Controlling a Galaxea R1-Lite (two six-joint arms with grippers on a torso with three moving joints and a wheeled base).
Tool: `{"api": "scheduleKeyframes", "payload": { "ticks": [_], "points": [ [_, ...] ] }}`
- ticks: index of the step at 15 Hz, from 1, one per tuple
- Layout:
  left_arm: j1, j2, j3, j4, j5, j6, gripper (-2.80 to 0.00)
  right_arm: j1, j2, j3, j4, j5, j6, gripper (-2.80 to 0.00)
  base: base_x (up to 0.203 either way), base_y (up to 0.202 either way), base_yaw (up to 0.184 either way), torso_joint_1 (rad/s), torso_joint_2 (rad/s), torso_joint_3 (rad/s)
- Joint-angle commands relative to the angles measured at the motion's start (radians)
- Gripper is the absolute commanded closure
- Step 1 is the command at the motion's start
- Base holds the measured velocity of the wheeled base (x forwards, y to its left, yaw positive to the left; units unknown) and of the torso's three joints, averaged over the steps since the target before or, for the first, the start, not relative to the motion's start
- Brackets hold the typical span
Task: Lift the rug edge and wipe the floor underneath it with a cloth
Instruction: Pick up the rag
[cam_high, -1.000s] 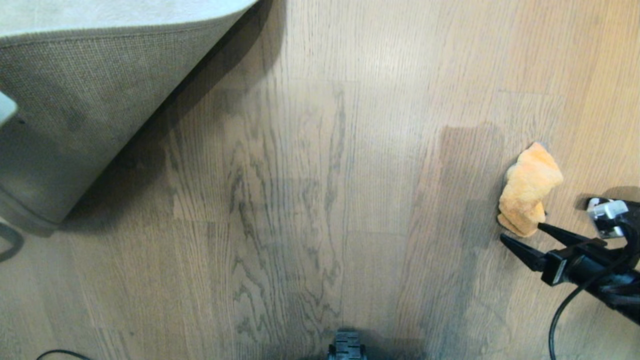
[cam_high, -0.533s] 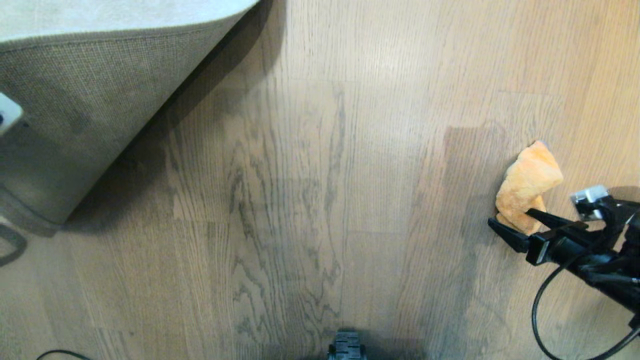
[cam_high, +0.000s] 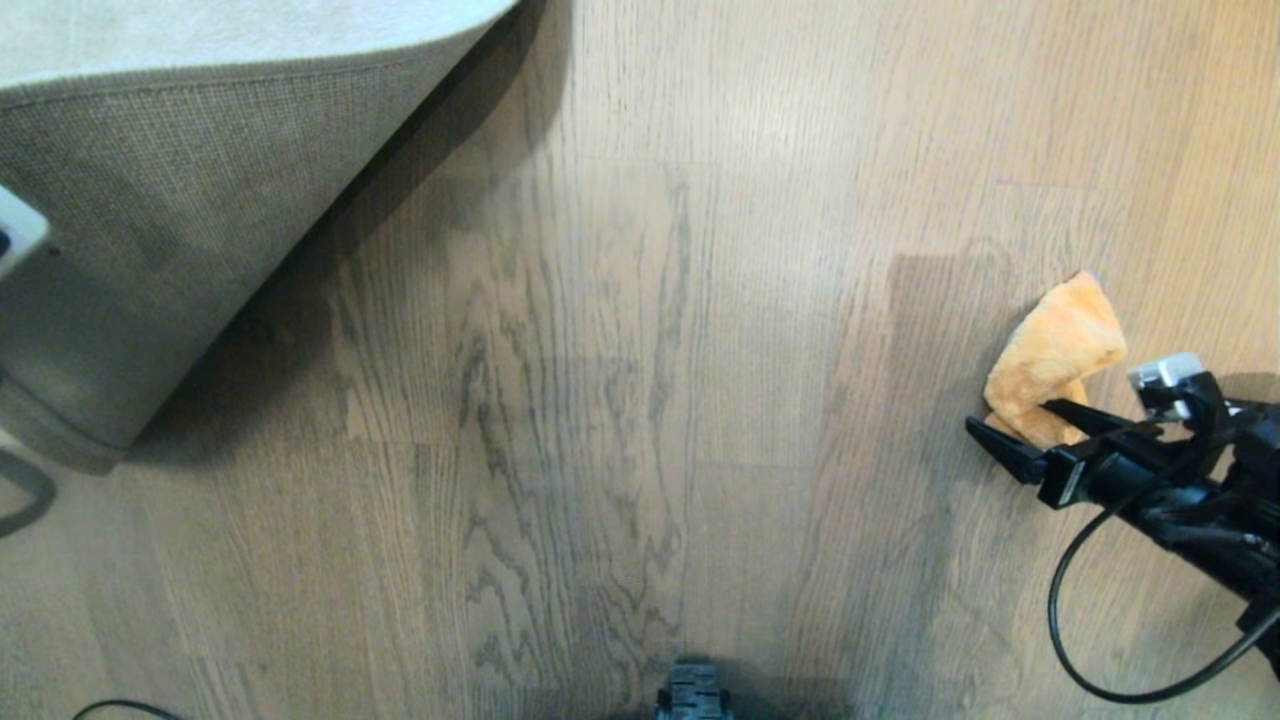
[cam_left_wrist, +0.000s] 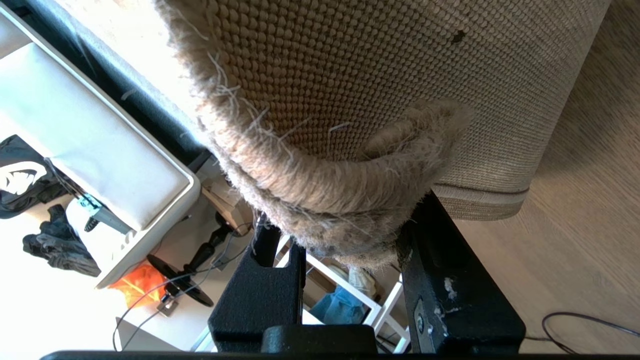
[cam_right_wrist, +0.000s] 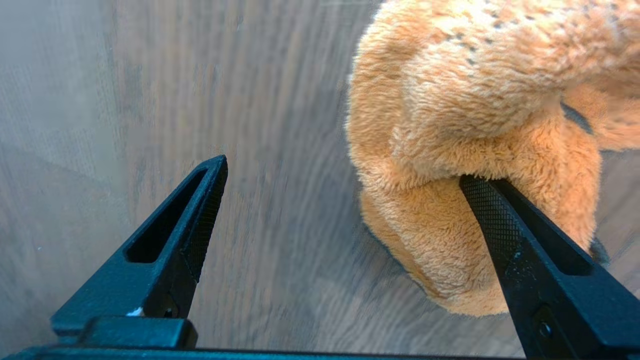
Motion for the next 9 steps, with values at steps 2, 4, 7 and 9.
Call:
{"api": "scheduleKeyframes", "payload": {
  "ticks": [2,4,7,9],
  "points": [
    [0.0,0.002,-0.001,-0.003,0.005,0.006,0.0,-0.007,-0.006,0.005,-0.048,-0.087,0.001,-2.8,0.0,0.0,0.0,0.0,0.0,0.0],
    [0.0,0.002,-0.001,-0.003,0.005,0.007,0.0,-0.009,-0.028,0.014,-0.048,-0.12,0.002,-2.8,0.0,0.0,0.0,0.0,0.0,0.0],
    [0.0,0.002,-0.001,-0.003,0.005,0.006,0.0,-0.01,-0.077,0.019,-0.048,-0.123,0.004,-2.8,0.0,0.0,0.0,0.0,0.0,0.0],
    [0.0,0.002,-0.001,-0.003,0.005,0.007,0.0,-0.013,-0.091,0.018,-0.048,-0.127,0.004,-2.8,0.0,0.0,0.0,0.0,0.0,0.0]
  ]
}}
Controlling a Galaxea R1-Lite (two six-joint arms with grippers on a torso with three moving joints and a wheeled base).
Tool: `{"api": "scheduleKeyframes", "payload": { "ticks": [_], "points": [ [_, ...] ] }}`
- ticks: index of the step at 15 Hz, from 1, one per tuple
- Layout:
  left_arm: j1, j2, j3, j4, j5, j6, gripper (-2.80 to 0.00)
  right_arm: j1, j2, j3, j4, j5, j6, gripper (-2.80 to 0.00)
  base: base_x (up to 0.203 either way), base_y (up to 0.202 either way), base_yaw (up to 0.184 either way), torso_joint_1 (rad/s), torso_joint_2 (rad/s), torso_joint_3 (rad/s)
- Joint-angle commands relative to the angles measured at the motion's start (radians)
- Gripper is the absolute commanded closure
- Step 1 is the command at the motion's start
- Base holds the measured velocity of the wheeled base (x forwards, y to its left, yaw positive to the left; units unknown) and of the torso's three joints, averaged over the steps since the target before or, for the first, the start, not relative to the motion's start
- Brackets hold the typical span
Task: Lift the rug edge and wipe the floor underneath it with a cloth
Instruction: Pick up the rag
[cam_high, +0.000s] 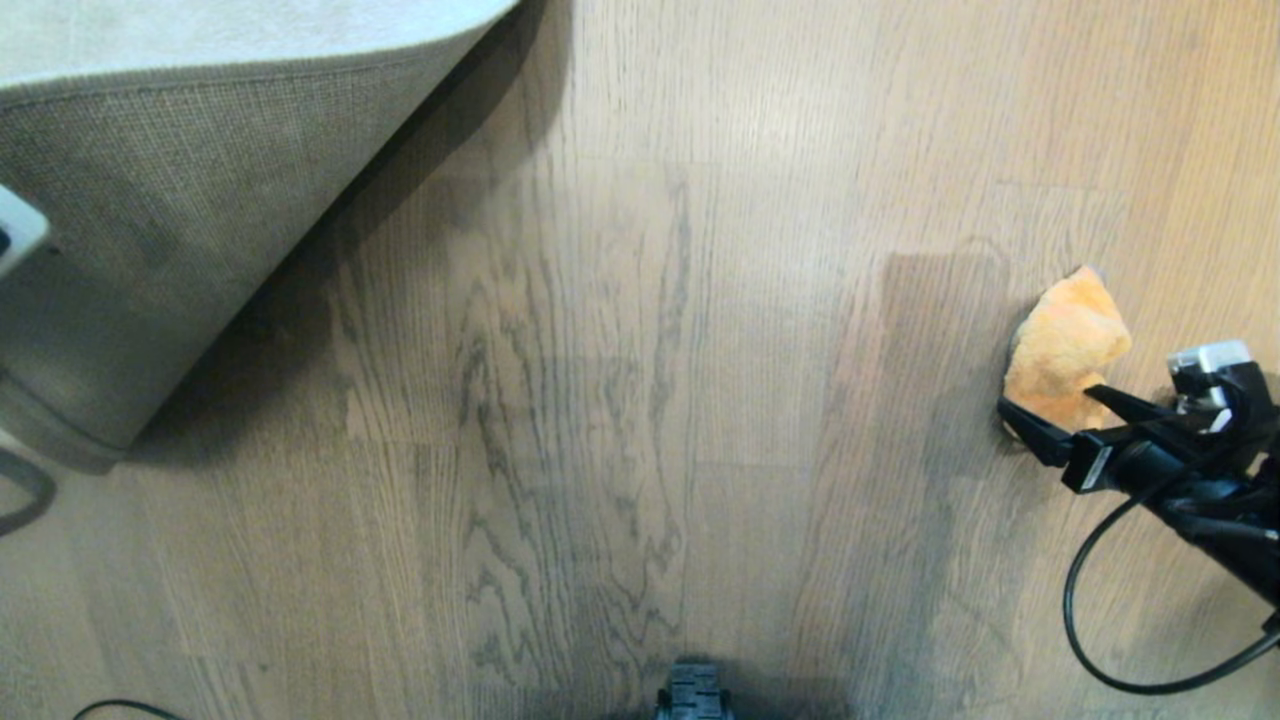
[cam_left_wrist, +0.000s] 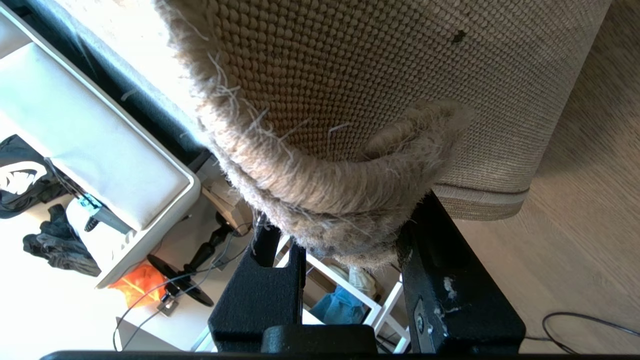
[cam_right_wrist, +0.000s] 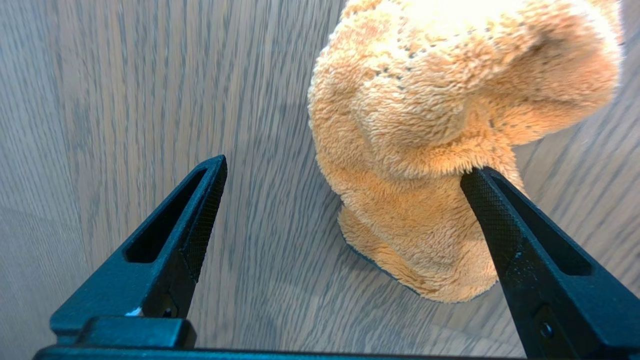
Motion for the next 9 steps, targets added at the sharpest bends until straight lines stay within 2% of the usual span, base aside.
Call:
{"api": "scheduleKeyframes", "payload": {
  "ticks": [1,9],
  "points": [
    [0.0,0.002,0.0,-0.003,0.005,0.007,0.0,-0.002,-0.022,-0.004,-0.048,0.001,0.0,-2.8,0.0,0.0,0.0,0.0,0.0,0.0],
    [-0.001,0.002,0.0,-0.003,0.005,0.007,0.0,-0.039,0.02,-0.029,-0.048,0.001,-0.001,-2.8,0.0,0.0,0.0,0.0,0.0,0.0]
  ]
}}
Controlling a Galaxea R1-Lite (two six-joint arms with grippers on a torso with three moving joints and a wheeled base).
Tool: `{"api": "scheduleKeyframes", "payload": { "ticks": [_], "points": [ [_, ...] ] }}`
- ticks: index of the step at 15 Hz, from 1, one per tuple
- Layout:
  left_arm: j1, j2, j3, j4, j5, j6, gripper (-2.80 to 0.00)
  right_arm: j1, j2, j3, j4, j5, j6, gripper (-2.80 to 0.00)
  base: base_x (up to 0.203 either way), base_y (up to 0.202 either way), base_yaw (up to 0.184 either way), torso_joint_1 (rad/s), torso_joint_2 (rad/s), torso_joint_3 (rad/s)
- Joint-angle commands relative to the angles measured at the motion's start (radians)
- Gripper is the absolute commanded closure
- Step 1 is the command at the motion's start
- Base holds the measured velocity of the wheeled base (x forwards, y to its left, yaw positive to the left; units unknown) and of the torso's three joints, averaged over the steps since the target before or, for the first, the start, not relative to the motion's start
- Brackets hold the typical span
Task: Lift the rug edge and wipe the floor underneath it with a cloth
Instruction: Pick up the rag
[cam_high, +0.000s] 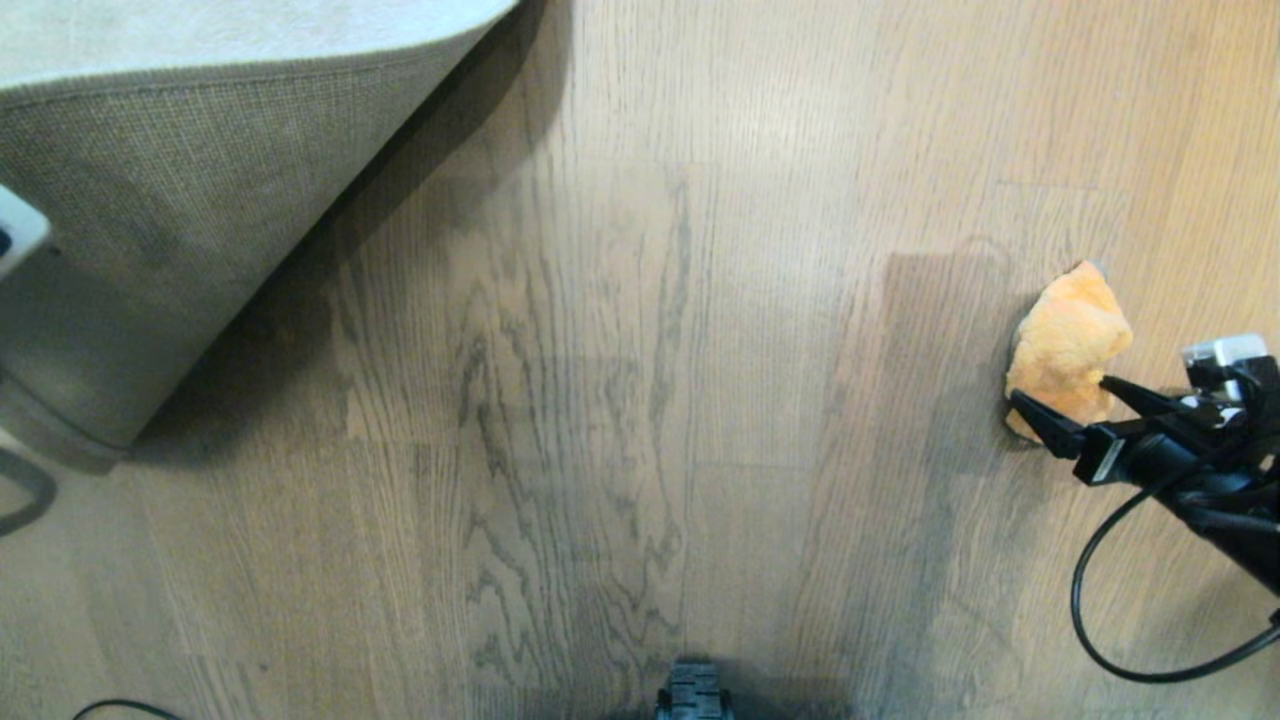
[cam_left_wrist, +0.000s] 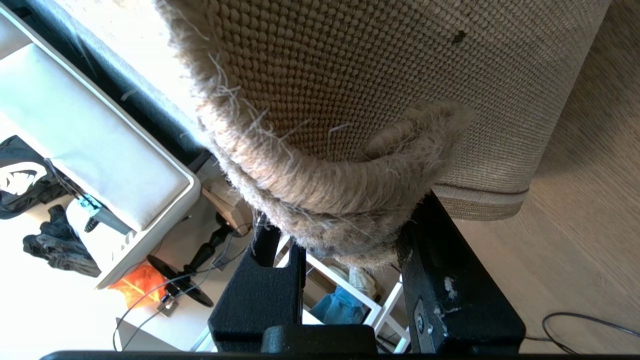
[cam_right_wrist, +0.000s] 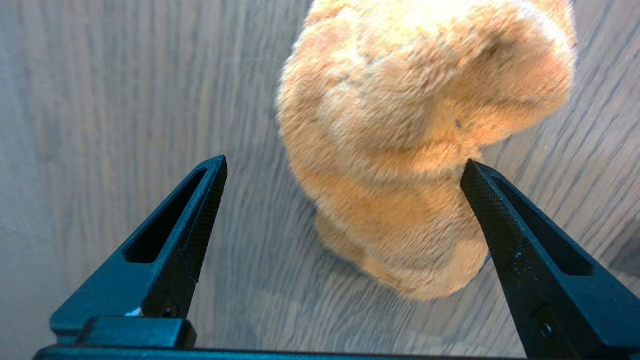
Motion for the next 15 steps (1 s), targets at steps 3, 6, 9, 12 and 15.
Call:
{"api": "scheduleKeyframes", "payload": {
  "ticks": [3,6,9,12,15],
  "points": [
    [0.0,0.003,0.0,-0.003,0.005,0.006,0.0,-0.041,0.022,-0.04,-0.048,0.0,-0.001,-2.8,0.0,0.0,0.0,0.0,0.0,0.0],
    [0.0,0.006,0.003,-0.003,0.005,0.006,0.0,-0.051,0.043,-0.043,-0.048,0.0,-0.003,-2.8,0.0,0.0,0.0,0.0,0.0,0.0],
    [0.0,0.006,0.006,-0.003,0.005,0.006,0.0,-0.051,0.076,-0.054,-0.048,0.002,-0.003,-2.8,0.0,0.0,0.0,0.0,0.0,0.0],
    [0.0,0.007,0.006,-0.003,0.005,0.006,0.0,-0.051,0.11,-0.077,-0.048,0.002,-0.003,-2.8,0.0,0.0,0.0,0.0,0.0,0.0],
    [0.0,0.007,0.008,-0.003,0.005,0.006,0.0,-0.051,0.122,-0.091,-0.048,0.004,-0.005,0.0,0.0,0.0,0.0,0.0,0.0,0.0]
  ]
}}
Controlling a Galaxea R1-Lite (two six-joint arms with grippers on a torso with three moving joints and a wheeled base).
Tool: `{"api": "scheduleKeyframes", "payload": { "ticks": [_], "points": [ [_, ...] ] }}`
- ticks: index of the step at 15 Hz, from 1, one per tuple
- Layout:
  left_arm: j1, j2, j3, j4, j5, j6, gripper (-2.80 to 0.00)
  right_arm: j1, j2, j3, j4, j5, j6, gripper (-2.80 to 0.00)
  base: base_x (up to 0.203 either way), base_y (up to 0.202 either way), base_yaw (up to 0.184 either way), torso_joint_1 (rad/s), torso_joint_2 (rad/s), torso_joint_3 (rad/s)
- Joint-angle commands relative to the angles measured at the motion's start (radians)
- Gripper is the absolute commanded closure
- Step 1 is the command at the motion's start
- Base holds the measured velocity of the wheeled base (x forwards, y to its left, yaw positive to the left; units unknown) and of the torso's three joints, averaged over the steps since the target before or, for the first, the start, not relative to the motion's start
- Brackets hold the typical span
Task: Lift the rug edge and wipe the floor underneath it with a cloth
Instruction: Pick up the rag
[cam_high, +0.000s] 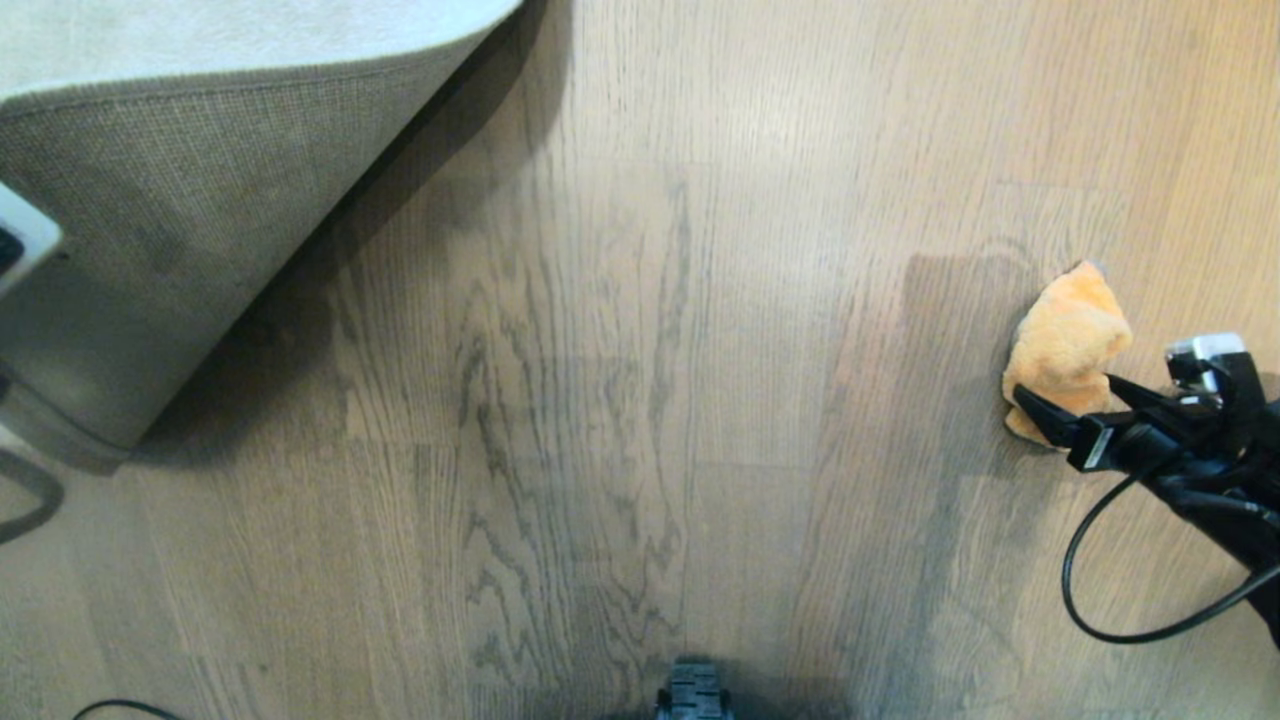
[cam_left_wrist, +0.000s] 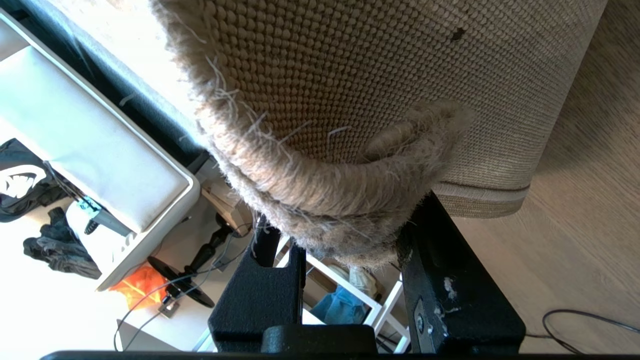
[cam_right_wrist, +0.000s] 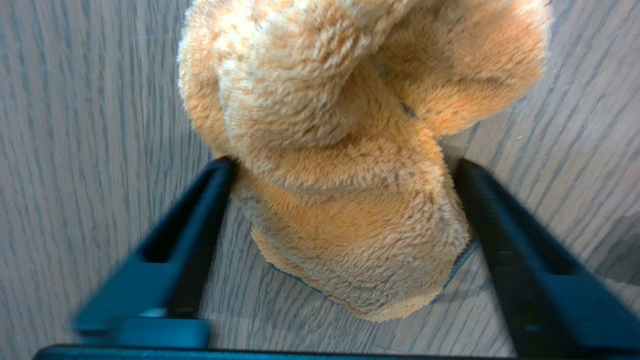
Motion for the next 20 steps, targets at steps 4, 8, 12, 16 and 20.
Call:
{"api": "scheduleKeyframes", "payload": {
  "ticks": [4,8,12,16,20],
  "points": [
    [0.0,0.001,0.001,-0.003,0.005,0.006,0.0,0.002,0.015,-0.002,-0.048,0.002,-0.001,0.0,0.0,0.0,0.0,0.0,0.0,0.0],
    [0.0,0.0,0.001,-0.003,0.006,0.005,0.0,0.002,0.009,0.004,-0.048,0.002,-0.002,0.0,0.0,0.0,0.0,0.0,0.0,0.0],
    [0.0,0.0,0.001,-0.003,0.007,0.005,0.0,0.004,-0.022,0.032,-0.048,0.002,-0.002,0.0,0.0,0.0,0.0,0.0,0.0,0.0],
    [0.0,0.0,0.002,-0.003,0.008,-0.006,0.0,0.008,-0.078,0.079,-0.048,0.003,0.001,0.0,0.0,0.0,0.0,0.0,0.0,0.0],
    [0.0,0.0,0.003,-0.003,0.008,-0.008,0.0,0.009,-0.142,0.133,-0.048,0.003,0.001,0.0,0.0,0.0,0.0,0.0,0.0,0.0]
  ]
}}
